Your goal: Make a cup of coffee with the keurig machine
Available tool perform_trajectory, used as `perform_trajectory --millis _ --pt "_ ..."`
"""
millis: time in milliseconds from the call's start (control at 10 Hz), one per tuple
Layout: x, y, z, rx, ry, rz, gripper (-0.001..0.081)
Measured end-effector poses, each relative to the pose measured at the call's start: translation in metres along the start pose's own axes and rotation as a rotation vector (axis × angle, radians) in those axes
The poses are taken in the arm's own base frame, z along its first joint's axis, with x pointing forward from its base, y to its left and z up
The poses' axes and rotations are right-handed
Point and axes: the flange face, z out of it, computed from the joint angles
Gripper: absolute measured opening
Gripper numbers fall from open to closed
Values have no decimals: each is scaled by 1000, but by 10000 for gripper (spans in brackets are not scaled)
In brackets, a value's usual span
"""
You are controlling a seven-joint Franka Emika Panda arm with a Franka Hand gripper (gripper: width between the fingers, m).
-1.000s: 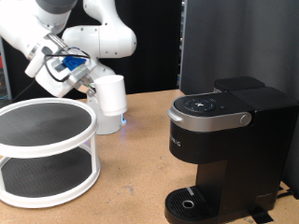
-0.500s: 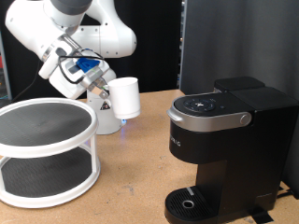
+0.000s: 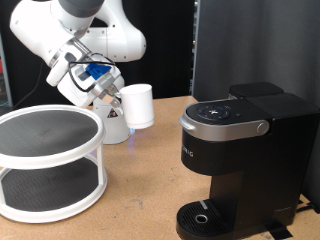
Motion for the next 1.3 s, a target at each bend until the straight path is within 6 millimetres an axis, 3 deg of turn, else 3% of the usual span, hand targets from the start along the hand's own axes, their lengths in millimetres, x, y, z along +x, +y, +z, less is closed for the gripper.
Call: perform_trajectory --millis 600,1300 --pt "-10 8 14 -33 -81 -7 72" --pt "-28 38 69 -130 -118 17 72"
